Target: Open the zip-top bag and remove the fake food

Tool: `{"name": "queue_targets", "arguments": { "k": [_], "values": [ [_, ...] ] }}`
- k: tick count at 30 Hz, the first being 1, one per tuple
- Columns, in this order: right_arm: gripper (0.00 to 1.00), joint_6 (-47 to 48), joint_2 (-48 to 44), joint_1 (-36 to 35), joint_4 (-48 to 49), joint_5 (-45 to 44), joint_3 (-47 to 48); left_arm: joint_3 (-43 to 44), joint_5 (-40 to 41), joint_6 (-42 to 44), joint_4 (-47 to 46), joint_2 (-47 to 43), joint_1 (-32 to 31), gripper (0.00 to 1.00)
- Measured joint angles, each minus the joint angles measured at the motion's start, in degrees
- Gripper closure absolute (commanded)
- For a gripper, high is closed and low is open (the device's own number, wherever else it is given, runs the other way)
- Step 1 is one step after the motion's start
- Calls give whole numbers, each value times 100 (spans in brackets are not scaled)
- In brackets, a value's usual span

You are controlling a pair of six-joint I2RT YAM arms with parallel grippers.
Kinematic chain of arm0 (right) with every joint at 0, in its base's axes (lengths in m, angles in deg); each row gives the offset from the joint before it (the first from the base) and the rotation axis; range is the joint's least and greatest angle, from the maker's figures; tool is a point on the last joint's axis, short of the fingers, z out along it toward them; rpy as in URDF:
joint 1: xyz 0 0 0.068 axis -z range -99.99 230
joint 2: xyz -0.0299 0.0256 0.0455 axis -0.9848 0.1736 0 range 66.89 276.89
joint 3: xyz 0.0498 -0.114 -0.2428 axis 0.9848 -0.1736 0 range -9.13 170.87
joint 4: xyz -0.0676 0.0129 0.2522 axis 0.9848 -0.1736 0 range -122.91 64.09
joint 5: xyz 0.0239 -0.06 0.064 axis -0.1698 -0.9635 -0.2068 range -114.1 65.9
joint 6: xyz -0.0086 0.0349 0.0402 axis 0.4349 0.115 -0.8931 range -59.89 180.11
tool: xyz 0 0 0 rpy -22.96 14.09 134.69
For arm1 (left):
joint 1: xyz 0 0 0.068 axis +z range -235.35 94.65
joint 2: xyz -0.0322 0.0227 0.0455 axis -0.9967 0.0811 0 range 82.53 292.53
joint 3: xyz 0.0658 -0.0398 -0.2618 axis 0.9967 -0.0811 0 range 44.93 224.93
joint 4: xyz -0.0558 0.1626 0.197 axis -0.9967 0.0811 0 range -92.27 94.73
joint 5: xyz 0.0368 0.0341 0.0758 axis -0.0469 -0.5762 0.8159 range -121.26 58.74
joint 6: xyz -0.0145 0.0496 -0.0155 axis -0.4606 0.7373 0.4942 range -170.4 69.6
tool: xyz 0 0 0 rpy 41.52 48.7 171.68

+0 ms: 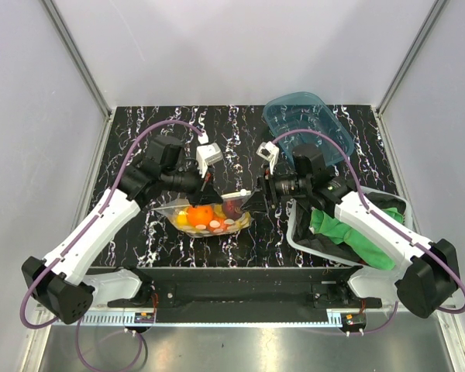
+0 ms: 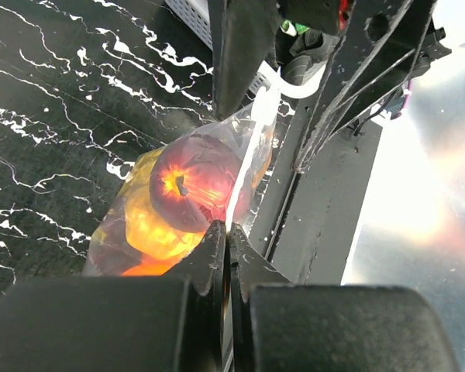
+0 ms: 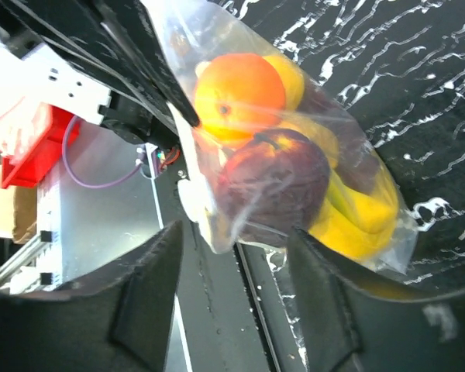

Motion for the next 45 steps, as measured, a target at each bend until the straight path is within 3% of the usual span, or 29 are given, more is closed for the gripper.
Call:
{"name": "queue_targets", "arguments": {
  "k": [5,6,9,11,12,13,14,17,23,27,31,45],
  "values": [
    [51,-127,9,0,212,155,-24,-52,-4,-59,-44,-2,0,100],
    [64,-138,9,0,249,164,-24,-52,-2,-63,-48,-9,0,100],
    [79,-149,9,0,330,210,-26,-59,-2,-66,-48,-46,0,100],
    [100,-155,15,4,365,240,-26,-87,-9,-76,-52,-76,0,100],
    [100,-157,24,11,385,254,-26,-105,-20,-90,-55,-94,2,93],
    [100,-192,50,15,389,278,-26,-116,-46,-105,-55,-107,0,69],
    [100,-179,63,15,398,289,-26,-116,-57,-120,-50,-107,0,58],
    [100,-201,109,42,402,295,-26,-120,-140,-321,-153,-107,0,44],
    [100,-286,225,57,426,577,-24,-254,-240,-1130,-1141,-133,-184,44],
    [100,-358,308,57,428,706,-24,-389,-378,-1672,-1882,-94,-291,53],
    [100,-415,308,57,450,732,-24,-391,-623,-2000,-2406,122,-313,56],
    [100,-540,308,59,557,741,-24,-407,-793,-2096,-2608,466,-313,64]
  ]
}}
